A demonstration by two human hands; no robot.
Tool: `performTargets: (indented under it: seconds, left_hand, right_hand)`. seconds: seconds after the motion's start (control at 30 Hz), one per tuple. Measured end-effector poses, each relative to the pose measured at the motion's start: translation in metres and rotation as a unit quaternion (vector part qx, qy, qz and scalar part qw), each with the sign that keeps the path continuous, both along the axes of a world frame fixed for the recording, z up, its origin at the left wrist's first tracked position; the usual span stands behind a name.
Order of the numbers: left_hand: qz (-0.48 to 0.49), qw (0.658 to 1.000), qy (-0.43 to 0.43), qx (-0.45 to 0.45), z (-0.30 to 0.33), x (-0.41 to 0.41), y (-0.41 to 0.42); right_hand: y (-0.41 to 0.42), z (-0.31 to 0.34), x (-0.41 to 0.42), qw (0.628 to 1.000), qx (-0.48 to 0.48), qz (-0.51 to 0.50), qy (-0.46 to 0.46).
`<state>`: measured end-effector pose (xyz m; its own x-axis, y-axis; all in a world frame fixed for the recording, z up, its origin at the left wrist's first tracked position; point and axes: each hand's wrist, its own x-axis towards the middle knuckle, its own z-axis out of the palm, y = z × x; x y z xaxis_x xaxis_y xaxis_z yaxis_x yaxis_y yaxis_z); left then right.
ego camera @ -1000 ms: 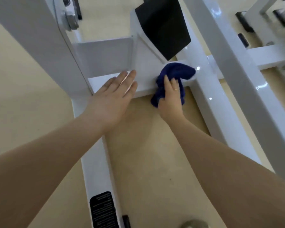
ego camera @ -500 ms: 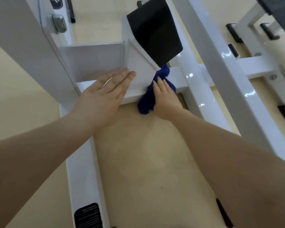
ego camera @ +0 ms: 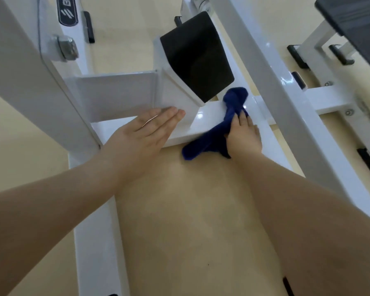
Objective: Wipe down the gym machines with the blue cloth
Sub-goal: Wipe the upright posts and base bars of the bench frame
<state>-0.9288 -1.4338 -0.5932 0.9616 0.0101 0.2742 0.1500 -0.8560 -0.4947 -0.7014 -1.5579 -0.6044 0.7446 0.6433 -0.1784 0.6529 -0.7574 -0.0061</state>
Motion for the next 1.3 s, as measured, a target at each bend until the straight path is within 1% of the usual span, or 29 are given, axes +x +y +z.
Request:
performTargets:
  seconds: [0.03, 0.07, 0.13, 0.23, 0.3, 0.37, 0.43, 0.5, 0.53, 0.57, 0.63, 0.73, 0.77, 0.8, 0.83, 0.93, 1.0, 1.1, 1.17, 1.2, 1.23, 1.27, 1.3]
  left_hand:
    - [0.003, 1.0, 0.008, 0.001, 0.0, 0.001, 0.001]
    - [0.007, 1.0, 0.01, -0.011, 0.001, 0.001, 0.003]
    - [0.011, 1.0, 0.014, -0.018, 0.0, 0.0, 0.006]
    - [0.023, 0.999, 0.019, 0.017, -0.009, 0.0, 0.0]
    - [0.063, 0.997, 0.034, -0.009, -0.005, 0.001, -0.008]
    - [0.099, 0.994, 0.045, -0.018, -0.002, 0.001, -0.012]
    - [0.089, 0.995, 0.042, 0.023, -0.006, 0.001, -0.012]
    - [0.075, 0.995, 0.041, 0.046, -0.013, 0.001, -0.009]
    - [0.072, 0.997, 0.023, 0.022, -0.013, 0.001, -0.009]
    - [0.072, 0.997, 0.005, -0.025, -0.011, 0.002, -0.01]
    - [0.085, 0.992, 0.008, -0.088, -0.006, 0.003, -0.014]
    - [0.111, 0.986, 0.03, -0.119, -0.007, 0.001, -0.024]
    - [0.107, 0.983, 0.008, -0.151, -0.003, 0.002, -0.028]
    - [0.096, 0.979, -0.008, -0.182, 0.001, 0.004, -0.032]
    - [0.077, 0.976, -0.004, -0.203, 0.002, 0.004, -0.037]
    - [0.038, 0.97, 0.035, -0.236, -0.002, -0.006, -0.051]
    - [0.028, 0.968, 0.06, -0.243, -0.002, -0.016, -0.055]
    - [0.063, 0.964, 0.104, -0.235, 0.004, -0.03, -0.061]
    - [0.089, 0.956, 0.132, -0.246, 0.003, -0.039, -0.065]
    - [0.099, 0.947, 0.146, -0.268, 0.004, -0.042, -0.067]
    - [0.121, 0.934, 0.175, -0.285, 0.007, -0.046, -0.069]
    - [0.147, 0.92, 0.204, -0.301, 0.011, -0.051, -0.07]
    - [0.165, 0.909, 0.215, -0.318, 0.012, -0.057, -0.067]
  right_hand:
    - [-0.004, -0.002, 0.003, 0.999, 0.009, -0.035, -0.005]
    - [-0.008, -0.004, 0.0, 0.999, 0.015, -0.047, -0.016]
    - [-0.015, -0.013, -0.01, 0.998, 0.033, -0.042, -0.013]
    - [-0.021, -0.02, -0.021, 0.998, 0.037, -0.035, 0.029]
    - [-0.02, -0.012, -0.011, 0.999, 0.025, -0.012, 0.025]
    - [-0.027, -0.003, -0.003, 1.0, 0.016, -0.005, -0.007]
    - [-0.048, -0.003, -0.011, 0.999, 0.02, -0.011, -0.024]
    - [-0.083, -0.012, -0.039, 0.999, -0.011, 0.01, -0.039]
    - [-0.099, -0.017, -0.052, 0.997, -0.044, 0.037, -0.051]
    - [-0.11, -0.022, -0.058, 0.993, -0.072, 0.065, -0.061]
    - [-0.109, -0.027, -0.05, 0.985, -0.099, 0.108, -0.087]
    - [-0.099, -0.024, -0.031, 0.971, -0.132, 0.171, -0.103]
    - [-0.106, -0.022, -0.028, 0.964, -0.136, 0.195, -0.117]
    - [-0.12, -0.018, -0.03, 0.954, -0.164, 0.211, -0.135]
    - [-0.138, -0.014, -0.037, 0.946, -0.189, 0.223, -0.137]
    - [-0.204, -0.004, -0.06, 0.93, -0.205, 0.282, -0.117]
    - [-0.217, 0.001, -0.061, 0.916, -0.24, 0.295, -0.13]
    - [-0.183, 0.009, -0.044, 0.898, -0.28, 0.305, -0.148]
    - [-0.161, 0.012, -0.036, 0.919, -0.237, 0.281, -0.142]
    - [-0.162, 0.012, -0.036, 0.915, -0.246, 0.282, -0.154]
    - [-0.172, 0.008, -0.039, 0.916, -0.258, 0.273, -0.14]
    - [-0.185, 0.006, -0.048, 0.92, -0.284, 0.242, -0.117]
    - [-0.198, 0.003, -0.058, 0.922, -0.287, 0.24, -0.097]
